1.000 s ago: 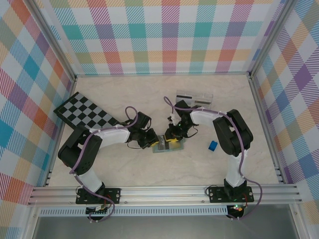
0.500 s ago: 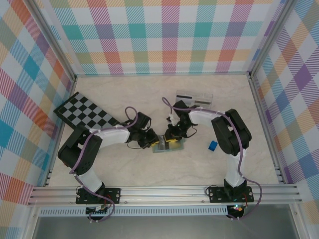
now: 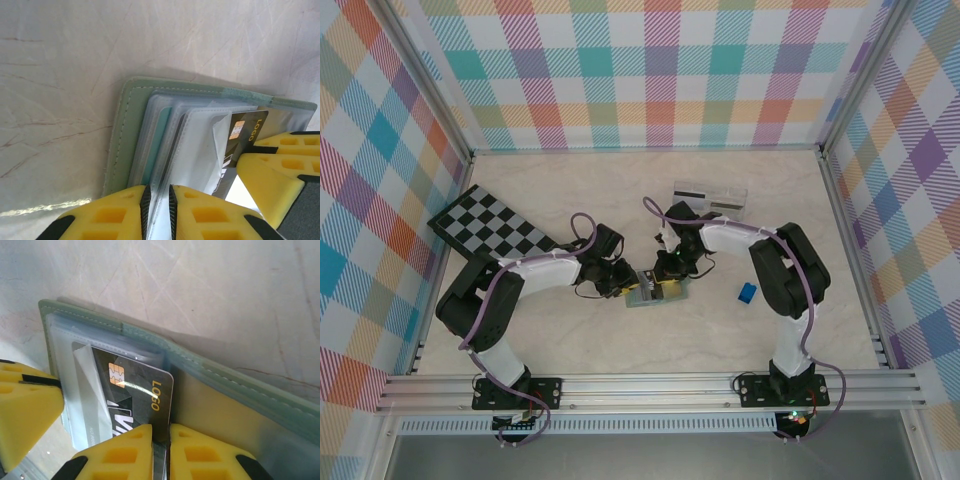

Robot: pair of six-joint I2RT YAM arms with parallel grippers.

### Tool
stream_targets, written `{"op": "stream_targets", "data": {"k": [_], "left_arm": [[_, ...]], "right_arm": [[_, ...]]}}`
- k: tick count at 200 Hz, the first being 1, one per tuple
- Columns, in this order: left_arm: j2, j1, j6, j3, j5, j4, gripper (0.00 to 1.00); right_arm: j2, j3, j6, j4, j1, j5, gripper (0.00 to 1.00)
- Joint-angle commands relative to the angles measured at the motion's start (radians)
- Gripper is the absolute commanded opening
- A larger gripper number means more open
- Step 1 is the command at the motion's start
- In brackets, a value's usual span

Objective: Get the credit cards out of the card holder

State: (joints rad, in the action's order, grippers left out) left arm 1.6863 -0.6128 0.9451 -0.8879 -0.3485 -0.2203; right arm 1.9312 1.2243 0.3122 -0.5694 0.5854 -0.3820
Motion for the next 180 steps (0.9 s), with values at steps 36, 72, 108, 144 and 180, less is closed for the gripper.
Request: {"op": "stream_targets", "data": {"k": [36, 72, 108, 144, 180], "left_arm": [[-0.056, -0.004, -0.055, -0.039, -0.016, -0.067, 0.21], [-0.063, -0.007, -0.054, -0.04, -0.033, -0.025, 0.17], [-0.052, -0.012, -0.04, -0.036, -0.06, 0.028, 0.13], [-0.001, -0.027, -0.03, -0.047, -0.088, 0.072, 0.1], [0.049, -0.03, -0.035, -0.052, -0.04, 0.019, 0.08]], "right_arm": [[-0.043, -0.03, -0.008, 0.02, -0.004, -0.027, 0.25], [-0.042, -0.042, 0.006, 0.027, -0.013, -0.03, 0.3], [-0.024, -0.051, 0.008, 0.044, -0.016, -0.057, 0.32], [-0.015, -0.058, 0.007, 0.066, -0.025, -0.104, 0.32], [-0.011, -0.082, 0.004, 0.089, -0.049, -0.153, 0.32]]}}
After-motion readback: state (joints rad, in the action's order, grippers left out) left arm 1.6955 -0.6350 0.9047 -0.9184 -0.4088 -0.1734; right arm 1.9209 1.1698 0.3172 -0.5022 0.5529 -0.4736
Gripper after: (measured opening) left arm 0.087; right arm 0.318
